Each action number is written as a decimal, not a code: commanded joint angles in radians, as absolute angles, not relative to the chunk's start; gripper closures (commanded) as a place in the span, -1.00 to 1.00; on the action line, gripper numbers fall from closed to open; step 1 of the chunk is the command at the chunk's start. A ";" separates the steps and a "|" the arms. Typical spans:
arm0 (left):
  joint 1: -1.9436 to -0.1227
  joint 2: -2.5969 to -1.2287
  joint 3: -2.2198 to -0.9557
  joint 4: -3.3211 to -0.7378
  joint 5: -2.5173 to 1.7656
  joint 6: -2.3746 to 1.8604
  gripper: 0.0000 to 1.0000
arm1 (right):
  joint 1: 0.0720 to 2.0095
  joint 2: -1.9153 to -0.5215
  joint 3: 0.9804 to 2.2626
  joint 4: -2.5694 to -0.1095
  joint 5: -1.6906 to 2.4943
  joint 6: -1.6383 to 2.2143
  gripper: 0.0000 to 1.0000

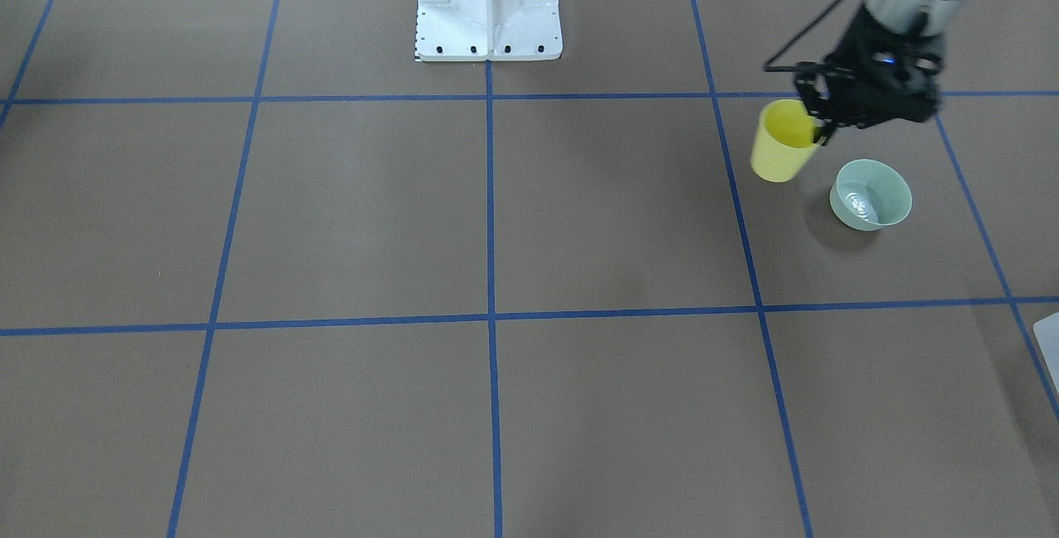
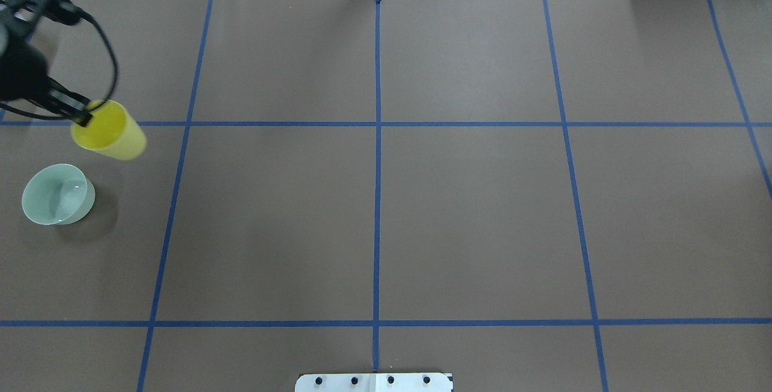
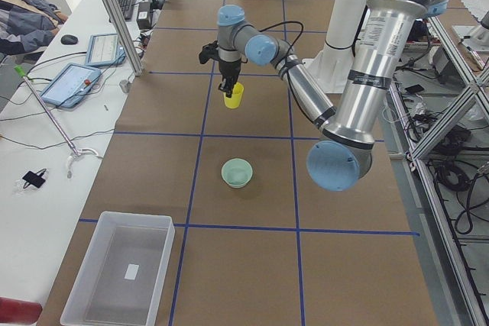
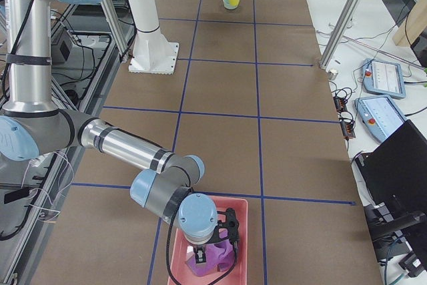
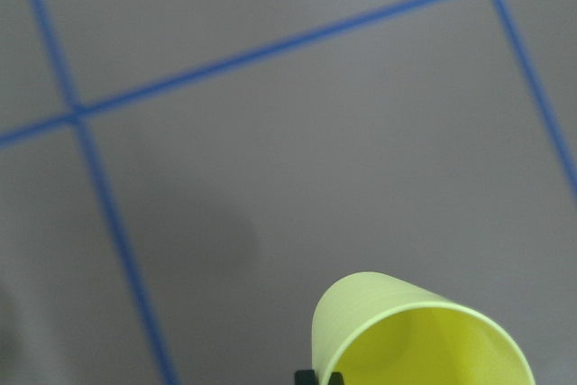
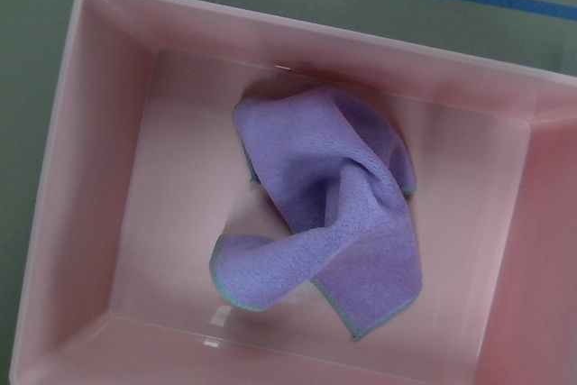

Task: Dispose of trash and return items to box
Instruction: 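Carry the yellow cup with the left gripper and release it into the clear bin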

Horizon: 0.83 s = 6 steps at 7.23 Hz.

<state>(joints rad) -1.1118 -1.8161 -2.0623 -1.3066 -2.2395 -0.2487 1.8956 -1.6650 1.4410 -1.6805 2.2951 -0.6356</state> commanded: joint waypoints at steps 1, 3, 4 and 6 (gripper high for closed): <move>-1.403 -1.822 -1.714 -1.356 -2.417 0.129 1.00 | 1.896 -1.667 1.440 -1.675 2.319 -0.635 -1.00; -1.527 -1.967 -1.250 -1.630 -2.416 0.129 1.00 | 1.896 -1.681 1.451 -1.675 2.342 -0.635 -1.00; -1.576 -2.038 -0.980 -1.830 -2.413 0.123 1.00 | 1.896 -1.699 1.477 -1.675 2.347 -0.634 -1.00; -1.667 -2.088 -0.781 -1.917 -2.342 0.178 1.00 | 1.896 -1.703 1.483 -1.675 2.347 -0.632 -1.00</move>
